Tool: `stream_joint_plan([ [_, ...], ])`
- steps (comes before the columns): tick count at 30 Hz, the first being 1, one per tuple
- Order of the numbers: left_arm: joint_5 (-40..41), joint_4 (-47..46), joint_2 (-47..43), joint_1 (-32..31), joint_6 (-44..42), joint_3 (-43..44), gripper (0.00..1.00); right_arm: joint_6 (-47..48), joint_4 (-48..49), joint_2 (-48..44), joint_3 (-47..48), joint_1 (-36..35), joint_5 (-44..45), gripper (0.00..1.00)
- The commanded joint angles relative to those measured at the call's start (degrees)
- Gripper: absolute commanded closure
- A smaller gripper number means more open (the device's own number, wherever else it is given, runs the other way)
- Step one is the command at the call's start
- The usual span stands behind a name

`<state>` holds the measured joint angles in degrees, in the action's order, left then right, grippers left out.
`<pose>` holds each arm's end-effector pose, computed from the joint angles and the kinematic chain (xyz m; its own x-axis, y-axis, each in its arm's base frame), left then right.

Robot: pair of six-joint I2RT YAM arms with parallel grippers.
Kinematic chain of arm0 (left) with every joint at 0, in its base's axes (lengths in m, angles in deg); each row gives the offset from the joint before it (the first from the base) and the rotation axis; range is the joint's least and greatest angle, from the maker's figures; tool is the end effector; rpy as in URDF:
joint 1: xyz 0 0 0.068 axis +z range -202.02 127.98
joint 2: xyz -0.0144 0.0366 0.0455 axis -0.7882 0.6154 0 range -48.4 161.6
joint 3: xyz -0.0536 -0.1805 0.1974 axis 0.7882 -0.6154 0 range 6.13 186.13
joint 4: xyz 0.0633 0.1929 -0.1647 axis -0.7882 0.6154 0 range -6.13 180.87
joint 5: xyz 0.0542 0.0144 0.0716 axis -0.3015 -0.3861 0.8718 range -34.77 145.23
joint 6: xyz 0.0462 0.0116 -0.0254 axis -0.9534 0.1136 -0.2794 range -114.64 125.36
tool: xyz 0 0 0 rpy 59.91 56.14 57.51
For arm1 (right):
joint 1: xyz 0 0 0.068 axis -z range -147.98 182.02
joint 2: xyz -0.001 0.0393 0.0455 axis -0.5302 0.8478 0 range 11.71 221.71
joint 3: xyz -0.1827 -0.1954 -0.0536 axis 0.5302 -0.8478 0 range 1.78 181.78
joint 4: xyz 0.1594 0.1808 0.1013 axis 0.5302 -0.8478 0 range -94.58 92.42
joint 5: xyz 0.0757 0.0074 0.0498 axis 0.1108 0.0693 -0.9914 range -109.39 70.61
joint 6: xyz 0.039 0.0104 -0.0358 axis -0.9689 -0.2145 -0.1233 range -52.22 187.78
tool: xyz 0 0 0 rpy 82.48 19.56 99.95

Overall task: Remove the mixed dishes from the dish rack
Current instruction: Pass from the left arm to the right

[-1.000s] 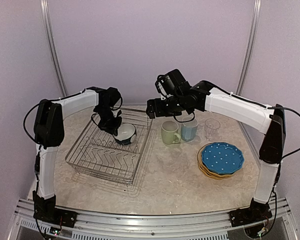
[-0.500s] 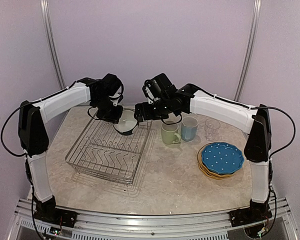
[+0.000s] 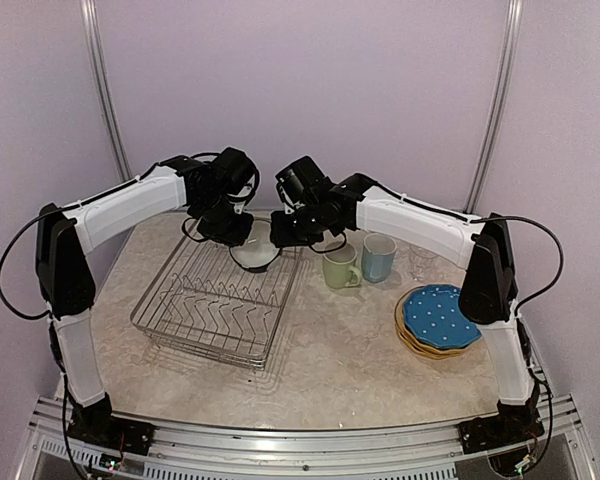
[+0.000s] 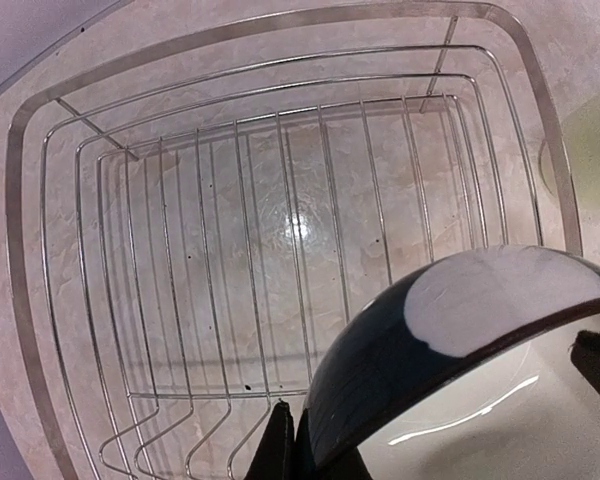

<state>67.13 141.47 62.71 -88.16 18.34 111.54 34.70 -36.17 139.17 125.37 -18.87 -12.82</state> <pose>0.3384 -0.2380 0.2978 -0.8159 0.3237 -0.4790 0.3274 0.9416 0.0787 0.3248 0.3929 0.2924 -0.7485 -0.0612 -0.6603 -0.3690 0.8658 0.3380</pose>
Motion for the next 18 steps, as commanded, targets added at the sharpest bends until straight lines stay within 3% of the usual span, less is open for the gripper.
stream_joint_plan([
  [1,2.6,-0.5,-0.9,-1.1,-0.3,0.8,1.0,-1.8,-3.7,2.5,2.8,-0.7,1.9,0.66],
  [5,2.3,-0.4,-0.9,-1.5,0.1,1.0,1.0,-2.1,-3.2,3.2,3.1,-0.7,2.0,0.74],
  [11,4.1,-0.8,-1.2,-2.5,-0.1,0.7,0.92,-2.7,-2.3,2.7,2.7,-0.7,2.3,1.0],
  [18,5.2,-3.3,-3.5,-2.6,-0.1,-1.7,0.58,-2.8,0.9,-1.1,-0.9,-0.6,3.2,1.0],
])
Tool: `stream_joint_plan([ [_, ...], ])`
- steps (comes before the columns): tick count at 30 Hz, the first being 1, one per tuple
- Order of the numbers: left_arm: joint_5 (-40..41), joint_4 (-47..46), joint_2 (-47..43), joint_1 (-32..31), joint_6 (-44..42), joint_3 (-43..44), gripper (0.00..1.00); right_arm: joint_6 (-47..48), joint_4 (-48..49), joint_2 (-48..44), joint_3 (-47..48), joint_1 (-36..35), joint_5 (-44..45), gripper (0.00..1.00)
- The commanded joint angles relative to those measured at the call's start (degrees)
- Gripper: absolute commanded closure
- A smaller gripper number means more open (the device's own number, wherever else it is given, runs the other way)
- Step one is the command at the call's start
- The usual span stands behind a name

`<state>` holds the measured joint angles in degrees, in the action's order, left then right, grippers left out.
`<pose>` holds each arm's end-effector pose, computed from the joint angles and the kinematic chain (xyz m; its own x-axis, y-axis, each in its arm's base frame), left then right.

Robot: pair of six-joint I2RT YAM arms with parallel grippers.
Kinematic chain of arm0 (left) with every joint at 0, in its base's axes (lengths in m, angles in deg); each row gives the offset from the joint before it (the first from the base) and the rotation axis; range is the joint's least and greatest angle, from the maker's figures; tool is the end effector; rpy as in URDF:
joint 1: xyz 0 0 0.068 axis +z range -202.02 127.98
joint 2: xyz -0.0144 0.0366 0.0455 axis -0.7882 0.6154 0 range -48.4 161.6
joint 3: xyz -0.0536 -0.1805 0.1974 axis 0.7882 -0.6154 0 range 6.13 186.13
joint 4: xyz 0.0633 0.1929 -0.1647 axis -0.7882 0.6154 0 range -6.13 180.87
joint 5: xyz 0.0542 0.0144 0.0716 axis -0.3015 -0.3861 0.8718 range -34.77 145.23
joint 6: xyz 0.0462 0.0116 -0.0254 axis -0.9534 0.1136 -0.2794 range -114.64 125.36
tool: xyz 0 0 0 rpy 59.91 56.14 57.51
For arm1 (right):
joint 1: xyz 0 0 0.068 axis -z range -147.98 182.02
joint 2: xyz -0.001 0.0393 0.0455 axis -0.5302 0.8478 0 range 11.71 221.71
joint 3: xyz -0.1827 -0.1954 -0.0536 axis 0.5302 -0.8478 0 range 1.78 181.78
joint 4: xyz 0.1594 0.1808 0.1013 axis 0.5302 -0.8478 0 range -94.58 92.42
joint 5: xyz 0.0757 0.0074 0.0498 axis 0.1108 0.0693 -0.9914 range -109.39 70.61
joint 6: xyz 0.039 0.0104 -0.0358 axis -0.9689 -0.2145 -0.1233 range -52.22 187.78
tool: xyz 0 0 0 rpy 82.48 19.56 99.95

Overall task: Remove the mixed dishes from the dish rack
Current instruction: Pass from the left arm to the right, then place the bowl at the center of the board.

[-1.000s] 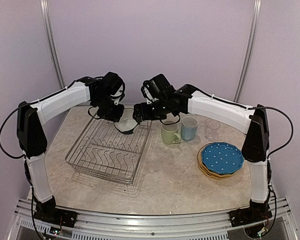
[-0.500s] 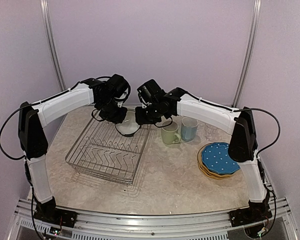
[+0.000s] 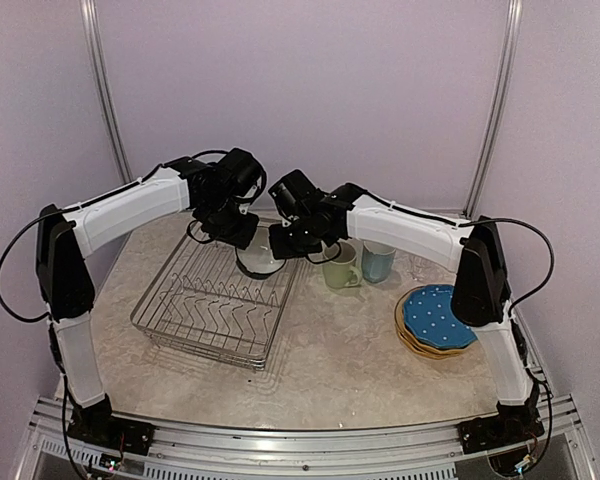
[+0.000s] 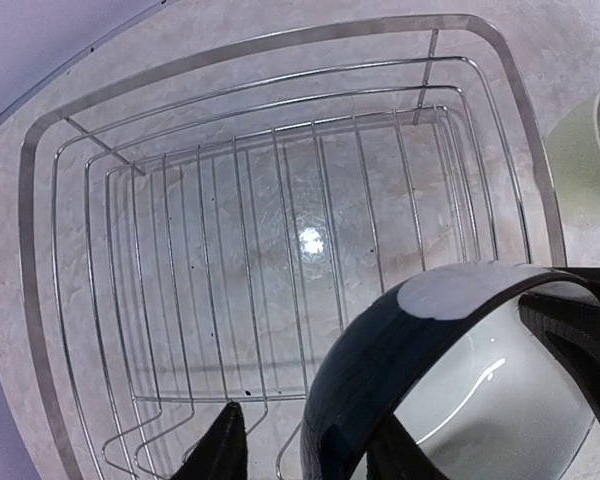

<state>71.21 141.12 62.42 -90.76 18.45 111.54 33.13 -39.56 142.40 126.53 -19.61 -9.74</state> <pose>0.3283 -0.2508 0.3006 -0.7889 0.3538 -0.5025 0.3330 0.9333 0.1343 0.3245 0.4001 0.2669 -0.7788 -0.0807 -0.6220 -0.3166 0.9067 0.2787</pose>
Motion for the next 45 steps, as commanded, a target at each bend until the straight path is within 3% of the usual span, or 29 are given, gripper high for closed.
stream_joint_plan([
  [1,1.0,-3.7,-3.8,0.0,-0.2,-2.4,0.52,-1.3,4.8,-5.1,-2.9,0.2,0.1,1.0],
  [4,0.1,-6.5,-6.8,0.0,-0.7,-4.9,0.39,-1.0,5.6,-6.9,-4.5,0.5,0.5,1.0],
  [16,-6.6,-29.8,-25.6,-0.2,-4.4,-23.6,0.12,-0.2,7.3,-13.9,-10.9,1.3,2.7,1.0],
  [22,-6.9,-35.9,-32.4,-0.2,-5.1,-28.9,0.09,1.0,4.8,-18.0,-13.3,1.4,5.8,1.0],
  [35,-7.0,-43.5,-39.8,-0.5,-6.0,-35.4,0.08,2.2,4.5,-34.2,-37.4,2.1,5.5,1.0],
  [41,-7.2,-43.6,-39.9,-0.5,-5.7,-35.7,0.08,0.0,-1.4,-35.3,-43.8,2.6,6.0,1.0],
  [45,-7.6,-43.7,-40.1,-0.5,-5.4,-35.8,0.08,-1.1,-0.4,-34.6,-48.7,3.8,4.3,1.0],
])
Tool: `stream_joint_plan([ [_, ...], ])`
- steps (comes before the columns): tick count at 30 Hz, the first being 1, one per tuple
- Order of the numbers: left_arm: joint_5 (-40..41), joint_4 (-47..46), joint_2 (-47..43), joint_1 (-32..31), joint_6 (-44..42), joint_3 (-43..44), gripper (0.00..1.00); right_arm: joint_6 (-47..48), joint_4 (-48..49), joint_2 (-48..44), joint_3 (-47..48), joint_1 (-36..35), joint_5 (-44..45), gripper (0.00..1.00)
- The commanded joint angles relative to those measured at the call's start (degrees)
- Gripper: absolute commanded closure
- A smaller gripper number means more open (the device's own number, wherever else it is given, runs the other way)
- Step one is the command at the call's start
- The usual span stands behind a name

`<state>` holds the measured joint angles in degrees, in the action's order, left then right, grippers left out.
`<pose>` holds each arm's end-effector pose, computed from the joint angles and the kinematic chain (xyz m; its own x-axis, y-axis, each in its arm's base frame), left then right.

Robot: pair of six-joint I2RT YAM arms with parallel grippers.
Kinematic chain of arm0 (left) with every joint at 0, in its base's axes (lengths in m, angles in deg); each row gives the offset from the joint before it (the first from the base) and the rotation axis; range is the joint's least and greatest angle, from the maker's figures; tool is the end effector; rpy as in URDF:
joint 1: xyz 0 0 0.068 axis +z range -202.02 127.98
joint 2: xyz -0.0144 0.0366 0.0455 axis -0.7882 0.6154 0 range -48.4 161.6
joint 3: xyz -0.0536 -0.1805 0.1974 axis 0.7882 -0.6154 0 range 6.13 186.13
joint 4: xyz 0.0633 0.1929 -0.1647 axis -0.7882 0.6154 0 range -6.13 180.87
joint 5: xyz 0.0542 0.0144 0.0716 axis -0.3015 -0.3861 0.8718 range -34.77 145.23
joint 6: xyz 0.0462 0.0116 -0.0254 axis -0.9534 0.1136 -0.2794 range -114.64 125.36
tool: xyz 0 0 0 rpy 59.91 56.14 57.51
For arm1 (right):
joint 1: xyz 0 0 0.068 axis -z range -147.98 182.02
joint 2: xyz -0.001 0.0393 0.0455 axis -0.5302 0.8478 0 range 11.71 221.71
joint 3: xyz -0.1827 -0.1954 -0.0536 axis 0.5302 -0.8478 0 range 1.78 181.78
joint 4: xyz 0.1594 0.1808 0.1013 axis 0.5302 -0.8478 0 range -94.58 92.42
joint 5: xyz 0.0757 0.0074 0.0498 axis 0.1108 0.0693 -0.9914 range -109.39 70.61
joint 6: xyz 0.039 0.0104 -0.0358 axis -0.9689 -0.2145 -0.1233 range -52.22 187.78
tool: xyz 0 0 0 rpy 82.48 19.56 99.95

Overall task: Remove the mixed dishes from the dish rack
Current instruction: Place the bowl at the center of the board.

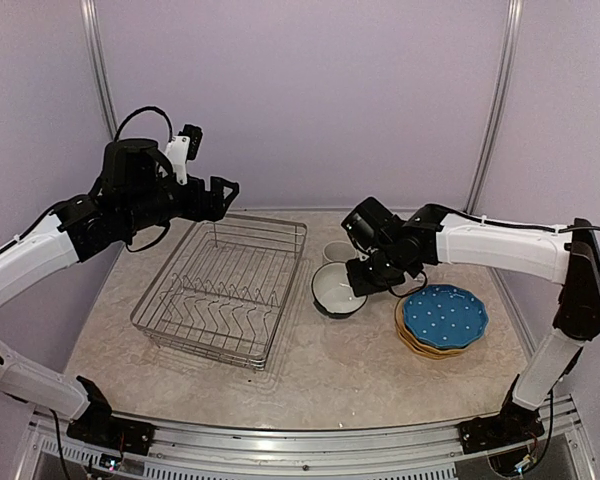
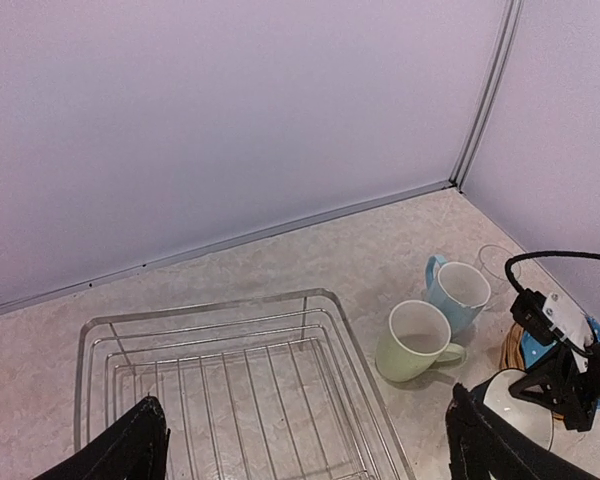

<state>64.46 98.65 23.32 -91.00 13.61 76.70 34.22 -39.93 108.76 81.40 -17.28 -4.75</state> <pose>0.2277 -0.1769 0.3892 -0.2832 0.0470 -0.9579 0.4652 0.8802 -0.0944 0.2407 0.2660 0.2656 -0.8292 -0.1439 -0.5401 -0.2307 0.9682 0.0963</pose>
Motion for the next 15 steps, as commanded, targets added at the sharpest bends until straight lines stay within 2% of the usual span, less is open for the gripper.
stream_joint_plan([
  [1,-0.9,-1.3,-1.0,-0.4,-0.6,-1.0,0.08,-2.3,0.3,-0.6,-4.3,1.8,-1.2,1.0],
  [15,2.1,-1.1,-0.9,-2.1,-3.0,-0.9,0.08,-2.8,0.9,6.0,-7.7,3.9,-4.4,1.0],
])
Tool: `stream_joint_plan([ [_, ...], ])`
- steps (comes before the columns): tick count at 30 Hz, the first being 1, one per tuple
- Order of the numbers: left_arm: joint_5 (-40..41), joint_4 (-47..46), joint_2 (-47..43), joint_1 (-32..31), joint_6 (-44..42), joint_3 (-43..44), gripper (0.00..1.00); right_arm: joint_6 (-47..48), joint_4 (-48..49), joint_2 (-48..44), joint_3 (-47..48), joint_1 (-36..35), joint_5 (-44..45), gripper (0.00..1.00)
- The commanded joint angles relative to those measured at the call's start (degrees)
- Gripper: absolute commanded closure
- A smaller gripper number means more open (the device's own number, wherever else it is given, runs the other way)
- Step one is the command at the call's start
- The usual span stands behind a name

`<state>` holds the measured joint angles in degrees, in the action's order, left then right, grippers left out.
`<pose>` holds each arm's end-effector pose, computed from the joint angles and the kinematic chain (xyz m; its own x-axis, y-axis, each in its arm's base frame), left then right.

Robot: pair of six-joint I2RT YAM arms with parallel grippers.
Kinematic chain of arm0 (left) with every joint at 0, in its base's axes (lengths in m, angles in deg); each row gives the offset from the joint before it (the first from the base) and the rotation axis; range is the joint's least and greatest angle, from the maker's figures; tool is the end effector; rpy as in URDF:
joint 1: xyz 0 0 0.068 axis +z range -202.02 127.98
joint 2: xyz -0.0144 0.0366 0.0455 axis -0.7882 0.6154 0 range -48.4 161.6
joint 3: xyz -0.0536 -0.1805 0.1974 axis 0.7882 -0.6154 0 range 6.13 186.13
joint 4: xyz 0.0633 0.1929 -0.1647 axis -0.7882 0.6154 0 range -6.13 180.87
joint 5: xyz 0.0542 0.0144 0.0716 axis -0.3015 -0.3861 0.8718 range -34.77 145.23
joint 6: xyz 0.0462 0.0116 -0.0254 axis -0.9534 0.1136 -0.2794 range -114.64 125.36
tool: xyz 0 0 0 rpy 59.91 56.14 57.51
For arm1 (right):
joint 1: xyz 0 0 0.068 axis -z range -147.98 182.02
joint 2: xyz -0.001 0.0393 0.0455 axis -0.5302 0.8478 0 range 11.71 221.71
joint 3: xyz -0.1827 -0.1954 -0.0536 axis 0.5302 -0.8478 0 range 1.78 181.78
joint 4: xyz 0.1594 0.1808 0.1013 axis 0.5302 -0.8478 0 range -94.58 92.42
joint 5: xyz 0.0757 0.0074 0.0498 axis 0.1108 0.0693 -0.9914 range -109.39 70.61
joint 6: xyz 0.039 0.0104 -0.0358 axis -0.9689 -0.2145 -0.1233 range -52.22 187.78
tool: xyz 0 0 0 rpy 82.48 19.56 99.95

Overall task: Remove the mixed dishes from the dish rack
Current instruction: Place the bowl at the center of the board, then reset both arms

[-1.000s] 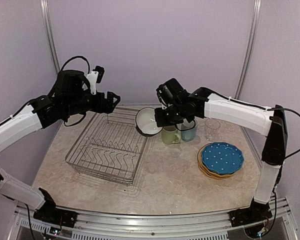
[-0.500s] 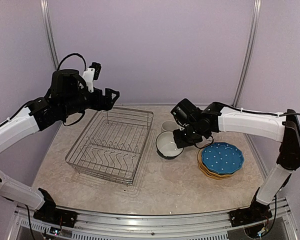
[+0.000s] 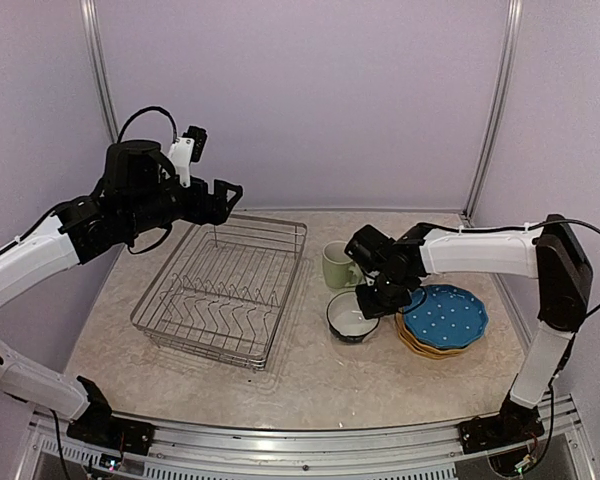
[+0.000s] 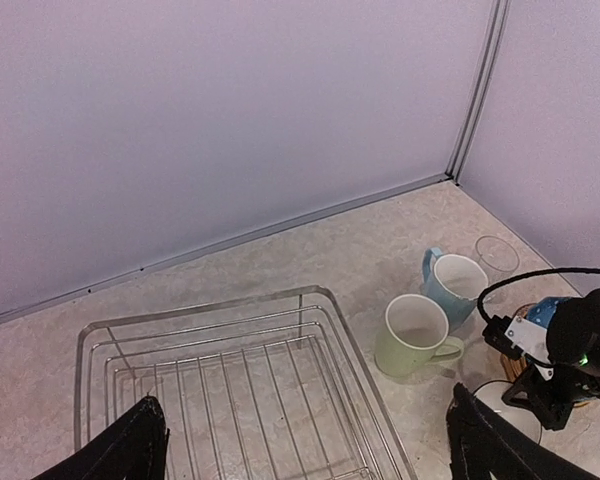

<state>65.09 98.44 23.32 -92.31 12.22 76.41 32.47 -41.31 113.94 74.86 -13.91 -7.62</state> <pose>0.2240 -0.1819 0.3878 -0.2701 0.0747 -0.9599 0.4827 0.8731 -0.0679 0.2495 0.2471 0.2005 -0.9248 -0.1419 -0.3529 -0.1558 0.9877 0.0112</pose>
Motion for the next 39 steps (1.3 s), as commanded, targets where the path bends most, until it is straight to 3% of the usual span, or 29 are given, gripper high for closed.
stream_joint_plan([
  [1,1.5,-0.9,-1.0,-0.9,-1.7,-0.6,0.08,-1.1,2.7,1.0,-1.5,0.5,-1.7,1.0],
  [8,2.1,-1.1,-1.1,-1.4,-2.3,-0.8,0.07,-1.7,3.6,1.6,-3.1,0.6,-1.8,0.99],
  [10,2.4,-1.2,-1.1,-1.7,-2.7,-0.8,0.07,-1.9,3.6,1.5,-3.2,0.6,-1.9,0.94],
  [20,3.8,-1.4,-2.2,-2.2,-3.7,-0.9,0.07,-2.2,1.4,-5.2,-2.0,0.5,1.8,0.51],
  [25,3.7,-1.1,-3.5,-2.2,-3.7,-0.5,0.06,-0.7,0.3,-12.7,-0.5,0.5,7.0,0.21],
  [29,3.9,-0.8,-5.5,-2.2,-3.4,0.3,0.04,1.2,0.7,-20.7,0.1,0.5,10.7,0.04],
  [34,5.4,3.5,-9.0,-2.2,-1.8,4.1,0.01,5.5,1.2,-28.9,1.8,0.6,14.0,0.0],
  [39,0.2,10.1,-13.2,-2.2,1.0,9.3,0.01,10.0,7.5,-39.3,0.2,0.6,15.1,0.0],
])
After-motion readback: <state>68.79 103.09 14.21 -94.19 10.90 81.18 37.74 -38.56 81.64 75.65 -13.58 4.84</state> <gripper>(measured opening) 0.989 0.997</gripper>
